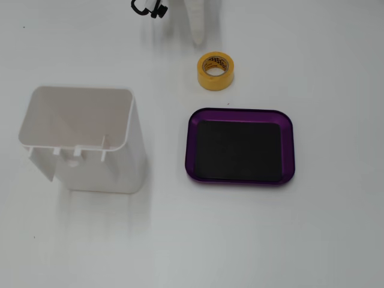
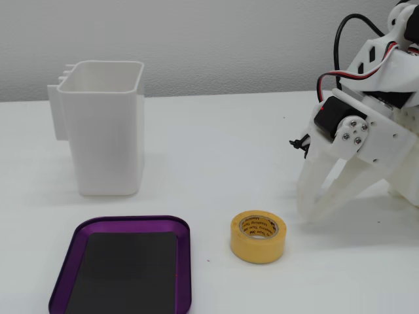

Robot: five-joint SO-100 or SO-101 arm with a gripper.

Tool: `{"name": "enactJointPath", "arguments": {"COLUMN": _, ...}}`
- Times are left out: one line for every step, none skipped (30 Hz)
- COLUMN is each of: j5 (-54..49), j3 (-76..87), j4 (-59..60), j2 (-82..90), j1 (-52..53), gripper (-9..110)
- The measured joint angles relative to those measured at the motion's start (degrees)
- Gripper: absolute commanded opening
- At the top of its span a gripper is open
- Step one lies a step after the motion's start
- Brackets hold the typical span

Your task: Remove the yellow tape from the box.

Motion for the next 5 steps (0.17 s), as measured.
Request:
{"name": "enactJointPath", "arguments": {"j5": 0.00, "j3": 0.00, "j4": 0.00, "j2": 0.00, "j1": 0.00, "gripper": 0}}
{"name": "enactJointPath", "arguments": {"j5": 0.00, "j3": 0.00, "j4": 0.00, "j2": 0.00, "j1": 0.00, "gripper": 0}}
{"name": "enactJointPath", "arguments": {"j5": 0.00, "j3": 0.00, "j4": 0.00, "j2": 0.00, "j1": 0.00, "gripper": 0}}
{"name": "enactJointPath", "arguments": {"j5": 0.00, "j3": 0.00, "j4": 0.00, "j2": 0.00, "j1": 0.00, "gripper": 0}}
{"name": "enactJointPath", "arguments": {"j5": 0.00, "j3": 0.00, "j4": 0.00, "j2": 0.00, "j1": 0.00, "gripper": 0}}
